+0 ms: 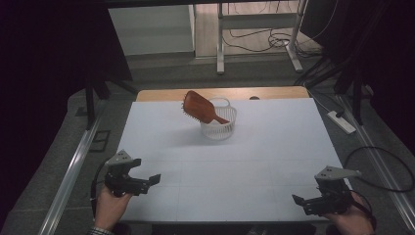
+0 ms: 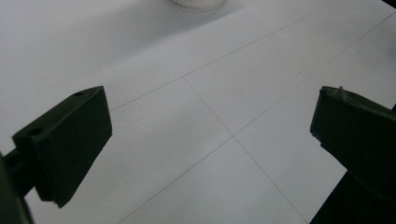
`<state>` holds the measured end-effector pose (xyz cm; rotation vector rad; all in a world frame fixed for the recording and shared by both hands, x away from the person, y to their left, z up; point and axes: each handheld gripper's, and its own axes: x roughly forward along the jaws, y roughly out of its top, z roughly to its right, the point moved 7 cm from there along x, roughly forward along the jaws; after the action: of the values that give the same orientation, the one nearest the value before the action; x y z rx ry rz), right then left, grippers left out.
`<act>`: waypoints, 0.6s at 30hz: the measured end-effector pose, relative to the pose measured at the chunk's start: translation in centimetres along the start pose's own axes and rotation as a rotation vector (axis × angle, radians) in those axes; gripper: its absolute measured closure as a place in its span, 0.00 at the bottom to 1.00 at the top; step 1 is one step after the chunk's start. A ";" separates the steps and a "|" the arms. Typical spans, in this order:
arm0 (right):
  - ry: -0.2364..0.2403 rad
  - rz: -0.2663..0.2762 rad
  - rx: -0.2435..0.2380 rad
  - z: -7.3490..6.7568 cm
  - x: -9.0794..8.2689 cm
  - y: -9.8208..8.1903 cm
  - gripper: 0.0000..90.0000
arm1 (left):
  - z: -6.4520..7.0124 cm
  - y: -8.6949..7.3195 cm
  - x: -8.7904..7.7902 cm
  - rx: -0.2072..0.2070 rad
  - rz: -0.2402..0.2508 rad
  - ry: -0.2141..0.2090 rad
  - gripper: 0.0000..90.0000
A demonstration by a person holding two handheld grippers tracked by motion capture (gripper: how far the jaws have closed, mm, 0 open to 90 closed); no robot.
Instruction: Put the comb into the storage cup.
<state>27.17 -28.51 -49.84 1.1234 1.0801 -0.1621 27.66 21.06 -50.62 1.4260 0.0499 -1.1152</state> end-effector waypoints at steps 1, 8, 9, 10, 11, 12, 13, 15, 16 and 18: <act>0.000 0.001 -0.001 0.0 0.0 0.0 0.00 | 0.0 -0.1 -0.1 -0.001 -0.001 0.001 0.00; -0.002 0.001 -0.001 0.0 0.0 0.0 0.00 | 0.0 -0.8 -0.6 -0.011 -0.001 0.006 0.00; -0.002 0.001 -0.001 0.0 0.0 0.0 0.00 | 0.0 -0.9 -0.6 -0.013 -0.001 0.006 0.00; -0.002 0.001 -0.001 0.0 0.0 0.0 0.00 | 0.0 -0.9 -0.6 -0.013 -0.001 0.006 0.00; -0.003 0.001 -0.001 0.0 0.0 0.0 0.00 | 0.0 -1.0 -0.7 -0.013 -0.003 0.006 0.00; -0.003 0.001 -0.001 0.0 0.0 0.0 0.00 | 0.1 -1.0 -0.7 -0.013 -0.003 0.007 0.00; -0.003 0.001 -0.001 0.0 0.0 0.0 0.00 | 0.1 -1.1 -0.7 -0.015 -0.004 0.007 0.00; -0.003 0.002 -0.001 0.0 0.0 0.0 0.00 | 0.2 -1.3 -0.9 -0.012 -0.005 0.009 0.00; -0.003 0.001 -0.001 0.0 0.0 0.0 0.00 | 0.2 -1.3 -0.9 -0.012 -0.005 0.010 0.00; -0.004 0.001 -0.001 0.0 0.0 0.0 0.00 | 0.2 -1.4 -1.0 -0.010 -0.005 0.013 0.00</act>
<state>27.19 -28.51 -49.84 1.1227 1.0763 -0.1628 26.10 21.81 -51.01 1.4245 0.0686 -1.1089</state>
